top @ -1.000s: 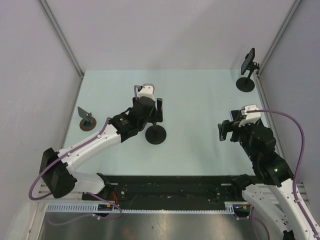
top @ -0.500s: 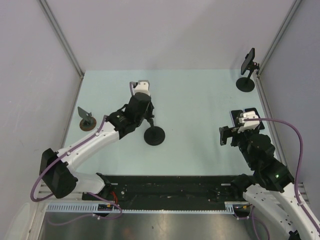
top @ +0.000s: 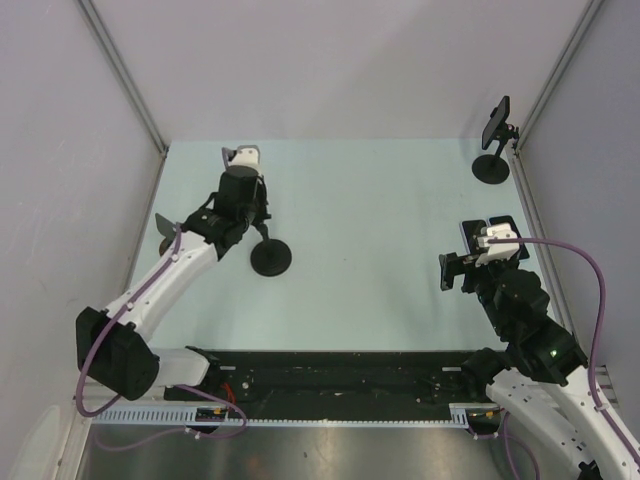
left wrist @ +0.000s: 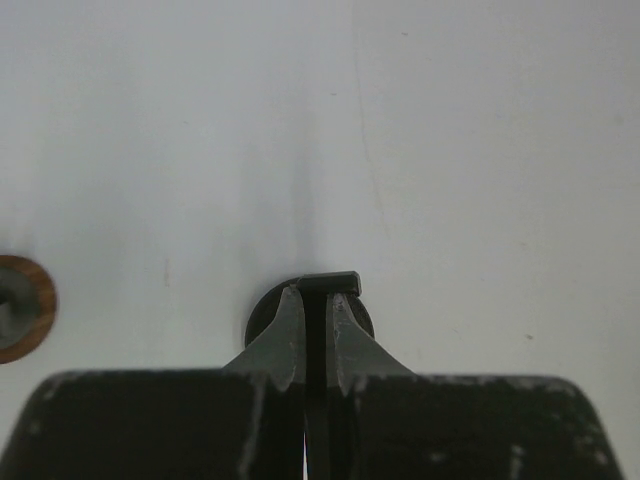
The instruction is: Remove the phone from the phone stand
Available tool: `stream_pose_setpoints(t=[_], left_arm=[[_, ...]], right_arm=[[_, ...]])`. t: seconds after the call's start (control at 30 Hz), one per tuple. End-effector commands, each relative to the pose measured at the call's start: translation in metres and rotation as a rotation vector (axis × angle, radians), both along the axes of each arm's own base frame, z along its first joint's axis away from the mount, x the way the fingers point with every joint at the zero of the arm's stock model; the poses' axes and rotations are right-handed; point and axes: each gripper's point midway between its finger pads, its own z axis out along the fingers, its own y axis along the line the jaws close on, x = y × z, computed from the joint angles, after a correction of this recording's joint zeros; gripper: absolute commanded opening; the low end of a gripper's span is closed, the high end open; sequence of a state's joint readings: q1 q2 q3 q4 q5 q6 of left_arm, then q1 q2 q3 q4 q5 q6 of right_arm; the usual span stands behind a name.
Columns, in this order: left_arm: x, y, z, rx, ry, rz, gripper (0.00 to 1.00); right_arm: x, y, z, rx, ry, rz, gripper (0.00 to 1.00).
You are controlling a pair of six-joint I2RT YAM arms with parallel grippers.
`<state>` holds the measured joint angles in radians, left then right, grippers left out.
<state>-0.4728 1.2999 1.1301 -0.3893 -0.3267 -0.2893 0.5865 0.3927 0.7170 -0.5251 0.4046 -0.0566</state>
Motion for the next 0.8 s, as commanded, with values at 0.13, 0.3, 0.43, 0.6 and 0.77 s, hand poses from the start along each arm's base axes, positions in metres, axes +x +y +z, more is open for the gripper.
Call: stream_pose_setpoints(t=[0.13, 0.3, 0.43, 0.6, 0.77], left_arm=[[0.034, 0.090, 0.053, 0.116, -0.104, 0.143, 0.00], [0.053, 0.124, 0.043, 0.134, -0.066, 0.184, 0.00], [0.066, 0.137, 0.037, 0.107, -0.050, 0.180, 0.00], [0.079, 0.150, 0.036, 0.071, -0.066, 0.187, 0.00], [0.080, 0.153, 0.031, 0.073, -0.061, 0.190, 0.00]], right_arm=[[0.004, 0.001, 0.009, 0.015, -0.041, -0.009, 0.99], [0.004, 0.001, 0.008, 0.012, -0.038, -0.009, 1.00], [0.005, 0.002, 0.008, 0.009, -0.035, -0.007, 0.99], [0.004, 0.002, 0.007, 0.008, -0.034, -0.007, 0.99], [0.005, 0.002, 0.006, 0.006, -0.030, -0.007, 0.99]])
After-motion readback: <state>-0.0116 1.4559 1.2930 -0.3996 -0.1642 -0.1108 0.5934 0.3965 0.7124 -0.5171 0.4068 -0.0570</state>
